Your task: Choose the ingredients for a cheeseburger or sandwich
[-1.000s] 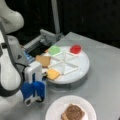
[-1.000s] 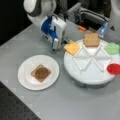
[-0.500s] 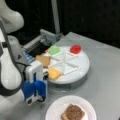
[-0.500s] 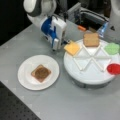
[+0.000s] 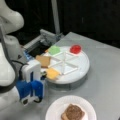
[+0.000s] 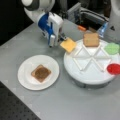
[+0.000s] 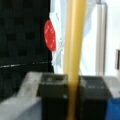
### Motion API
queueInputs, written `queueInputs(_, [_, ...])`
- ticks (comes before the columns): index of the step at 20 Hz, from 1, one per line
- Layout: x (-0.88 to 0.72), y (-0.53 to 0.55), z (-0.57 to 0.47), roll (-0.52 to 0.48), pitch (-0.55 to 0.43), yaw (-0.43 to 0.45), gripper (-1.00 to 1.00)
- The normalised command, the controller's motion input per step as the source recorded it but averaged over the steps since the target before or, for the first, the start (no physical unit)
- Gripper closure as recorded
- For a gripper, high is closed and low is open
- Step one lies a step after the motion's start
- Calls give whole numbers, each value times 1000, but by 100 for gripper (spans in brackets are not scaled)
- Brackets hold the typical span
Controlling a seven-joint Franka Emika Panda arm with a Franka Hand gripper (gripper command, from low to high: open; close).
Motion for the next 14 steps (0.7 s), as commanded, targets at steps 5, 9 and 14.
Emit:
queueInputs(5, [443, -172, 105, -50, 80, 1, 100])
queueInputs(9, [485, -203, 12, -5, 54, 65, 100])
queueInputs(14, [466, -228, 14, 23, 78, 144, 100])
